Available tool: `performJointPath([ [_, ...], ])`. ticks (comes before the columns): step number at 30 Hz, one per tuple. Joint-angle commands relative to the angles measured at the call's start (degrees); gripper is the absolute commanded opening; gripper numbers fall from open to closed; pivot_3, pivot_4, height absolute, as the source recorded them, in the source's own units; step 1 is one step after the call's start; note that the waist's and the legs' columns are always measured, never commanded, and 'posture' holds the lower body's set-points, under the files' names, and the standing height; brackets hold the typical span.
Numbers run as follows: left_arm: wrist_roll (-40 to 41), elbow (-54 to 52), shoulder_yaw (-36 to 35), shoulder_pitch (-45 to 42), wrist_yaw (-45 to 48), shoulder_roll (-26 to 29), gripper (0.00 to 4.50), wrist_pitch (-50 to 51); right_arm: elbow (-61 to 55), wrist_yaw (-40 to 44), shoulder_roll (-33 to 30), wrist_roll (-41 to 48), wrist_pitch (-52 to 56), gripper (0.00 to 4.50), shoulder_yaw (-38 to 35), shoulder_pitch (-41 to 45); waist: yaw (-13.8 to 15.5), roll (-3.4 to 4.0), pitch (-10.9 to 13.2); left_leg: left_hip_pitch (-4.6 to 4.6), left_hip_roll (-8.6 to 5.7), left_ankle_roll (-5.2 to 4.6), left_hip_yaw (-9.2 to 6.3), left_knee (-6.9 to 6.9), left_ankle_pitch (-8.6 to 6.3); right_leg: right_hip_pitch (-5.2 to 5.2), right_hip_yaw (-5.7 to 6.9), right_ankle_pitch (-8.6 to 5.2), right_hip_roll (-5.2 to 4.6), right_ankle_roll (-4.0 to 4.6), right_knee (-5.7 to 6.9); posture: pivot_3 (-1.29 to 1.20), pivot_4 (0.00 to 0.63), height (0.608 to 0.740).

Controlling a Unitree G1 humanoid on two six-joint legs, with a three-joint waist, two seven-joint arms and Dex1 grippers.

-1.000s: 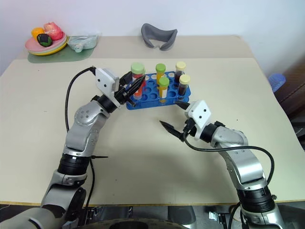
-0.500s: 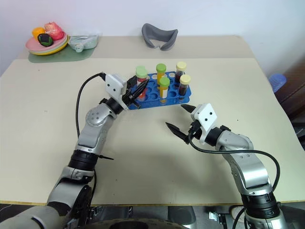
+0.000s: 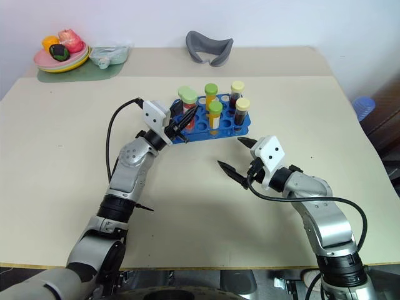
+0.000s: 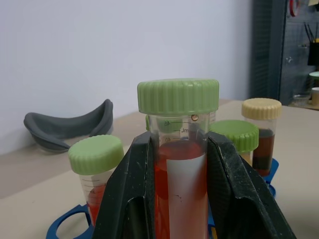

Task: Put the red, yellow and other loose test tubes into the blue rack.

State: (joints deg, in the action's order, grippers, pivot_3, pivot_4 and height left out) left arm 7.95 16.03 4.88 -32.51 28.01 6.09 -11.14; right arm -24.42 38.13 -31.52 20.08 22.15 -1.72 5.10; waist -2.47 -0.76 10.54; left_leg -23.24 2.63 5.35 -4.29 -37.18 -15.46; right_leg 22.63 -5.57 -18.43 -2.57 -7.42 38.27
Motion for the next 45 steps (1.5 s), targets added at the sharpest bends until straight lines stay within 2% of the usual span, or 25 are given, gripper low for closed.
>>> performJointPath([
  [1,-0.71,1.5,-0.12,-1.4,-0.5,-0.52,0.77,-1.8,-2.33,-0.3,0.02,0.52,-0.45,4.5,-0.66,0.24,0.03,0.0,0.0,0.01,0.0,0.0,0.0,0.0,0.0,-0.01,0.0,0.0,0.0,0.0,0.0,0.0,0.15,0.74],
  [14,-0.31,4.45,-0.32,-2.02,-0.09,-1.8,0.77,-2.91,-2.93,-0.83,0.33,0.58,-0.42,4.5,0.27,0.05,0.08,0.0,0.0,0.02,0.0,0.0,0.0,0.0,0.0,-0.04,0.0,0.0,0.0,0.0,-0.02,0.0,0.15,0.74],
  [15,0.27,4.12,-0.63,-1.8,0.03,-1.94,1.81,-2.35,-2.99,-0.86,0.32,0.59,-0.4,4.5,0.29,0.02,0.08,0.0,0.0,0.02,0.0,0.0,0.0,0.0,0.0,-0.04,0.0,0.0,0.0,0.0,-0.02,0.0,0.15,0.74],
  [16,0.56,3.89,-0.9,-1.68,-0.03,-2.0,2.12,-2.07,-3.04,-0.89,0.32,0.58,-0.39,4.5,0.33,0.0,0.07,0.0,0.0,0.02,0.0,0.0,0.0,0.0,0.0,-0.04,0.0,0.0,0.0,0.0,-0.02,0.0,0.15,0.74],
  [20,1.92,1.62,-2.31,-1.28,-0.94,-1.84,4.25,-1.6,-3.18,-0.87,0.32,0.58,-0.38,4.5,0.49,-0.1,-0.05,0.0,0.0,0.02,0.0,0.0,-0.01,0.0,0.0,-0.04,0.0,0.0,0.0,0.0,-0.02,0.0,0.15,0.74],
  [21,2.85,0.24,-2.87,-0.95,-0.84,-1.64,4.45,-1.04,-3.22,-0.8,0.26,0.62,-0.4,4.5,0.43,-0.15,-0.1,0.0,0.0,0.03,0.0,0.0,-0.01,0.0,0.0,-0.04,0.0,0.0,0.01,0.0,-0.02,0.0,0.15,0.74],
  [28,10.45,-16.7,-6.26,5.25,4.12,6.18,4.45,8.74,-2.75,0.43,-1.63,1.78,-0.52,4.5,-2.47,-0.61,-0.06,0.01,-0.01,0.06,0.02,0.04,-0.02,0.03,0.02,-0.04,0.0,0.0,0.01,0.0,0.01,0.0,0.15,0.74],
  [32,15.05,-25.06,-10.86,9.71,6.28,14.91,4.45,17.15,-1.48,2.48,-4.4,2.96,-0.61,4.5,-5.82,-1.7,-0.05,0.01,-0.01,0.06,0.02,-0.02,-0.02,0.03,-0.01,-0.07,0.0,0.0,0.0,0.0,-0.01,0.0,0.15,0.74],
  [34,13.36,-25.69,-12.36,13.77,8.49,21.17,4.45,19.46,-0.92,3.95,-6.01,3.56,-0.75,4.5,-7.94,-2.92,-0.14,0.03,-0.02,0.11,0.02,-0.04,-0.04,0.05,-0.02,-0.11,0.02,0.0,0.01,0.0,0.0,0.0,0.15,0.74],
  [37,15.04,-26.43,-16.38,21.11,10.97,26.77,4.45,21.67,-0.08,5.82,-7.98,4.83,-0.84,4.5,-11.56,-4.76,-0.23,0.05,-0.01,0.25,0.02,-0.13,-0.01,0.12,-0.07,-0.23,0.0,-0.01,0.01,0.01,-0.06,0.0,0.15,0.74],
  [40,15.64,-26.35,-20.3,28.66,13.2,29.42,4.45,20.45,0.86,6.93,-9.48,4.74,-1.31,4.5,-13.88,-6.57,-0.04,0.05,-0.01,0.27,0.04,-0.15,-0.01,0.12,-0.09,-0.26,0.0,-0.01,0.01,0.01,-0.06,0.0,0.15,0.74],
  [45,16.77,-27.2,-23.83,36.62,15.24,30.61,4.45,20.38,3.39,8.0,-10.74,4.19,-2.4,4.5,-16.02,-7.29,0.05,0.05,-0.01,0.3,0.04,-0.16,0.01,0.11,-0.09,-0.34,0.01,-0.01,-0.01,0.01,-0.11,0.0,0.15,0.74],
])
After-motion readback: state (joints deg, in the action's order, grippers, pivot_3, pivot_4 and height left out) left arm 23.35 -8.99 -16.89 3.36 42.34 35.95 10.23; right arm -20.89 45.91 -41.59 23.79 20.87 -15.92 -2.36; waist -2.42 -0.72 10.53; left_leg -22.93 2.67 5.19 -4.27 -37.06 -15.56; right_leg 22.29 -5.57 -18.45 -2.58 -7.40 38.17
